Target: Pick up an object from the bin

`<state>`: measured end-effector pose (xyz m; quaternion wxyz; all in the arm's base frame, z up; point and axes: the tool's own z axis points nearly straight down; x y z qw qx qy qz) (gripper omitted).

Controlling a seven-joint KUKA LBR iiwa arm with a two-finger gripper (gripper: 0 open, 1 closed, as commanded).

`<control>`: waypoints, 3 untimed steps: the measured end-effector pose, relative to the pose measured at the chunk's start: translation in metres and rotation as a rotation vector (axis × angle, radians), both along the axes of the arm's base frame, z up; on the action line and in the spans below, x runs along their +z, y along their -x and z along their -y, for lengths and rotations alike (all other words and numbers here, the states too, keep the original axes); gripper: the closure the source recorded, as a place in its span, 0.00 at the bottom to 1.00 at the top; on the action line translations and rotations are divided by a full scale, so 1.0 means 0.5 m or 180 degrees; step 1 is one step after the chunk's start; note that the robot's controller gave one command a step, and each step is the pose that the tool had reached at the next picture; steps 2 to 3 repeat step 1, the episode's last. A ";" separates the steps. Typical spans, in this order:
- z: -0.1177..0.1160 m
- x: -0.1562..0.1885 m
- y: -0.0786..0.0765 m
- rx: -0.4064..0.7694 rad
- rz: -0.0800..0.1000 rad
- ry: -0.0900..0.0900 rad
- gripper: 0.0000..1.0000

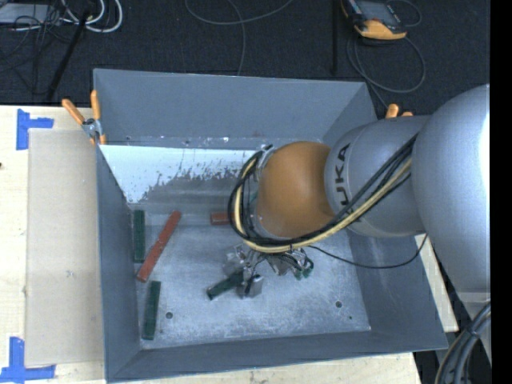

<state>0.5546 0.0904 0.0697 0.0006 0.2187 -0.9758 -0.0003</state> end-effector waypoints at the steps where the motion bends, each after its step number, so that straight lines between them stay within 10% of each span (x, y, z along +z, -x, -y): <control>1: 0.037 0.305 0.062 0.0868 0.0022 0.0000 1.00; 3: 0.037 0.305 0.062 0.0868 0.0022 0.0000 1.00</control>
Offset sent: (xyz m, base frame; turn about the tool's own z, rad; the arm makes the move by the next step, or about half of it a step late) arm -0.0320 -0.0190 0.1499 -0.2749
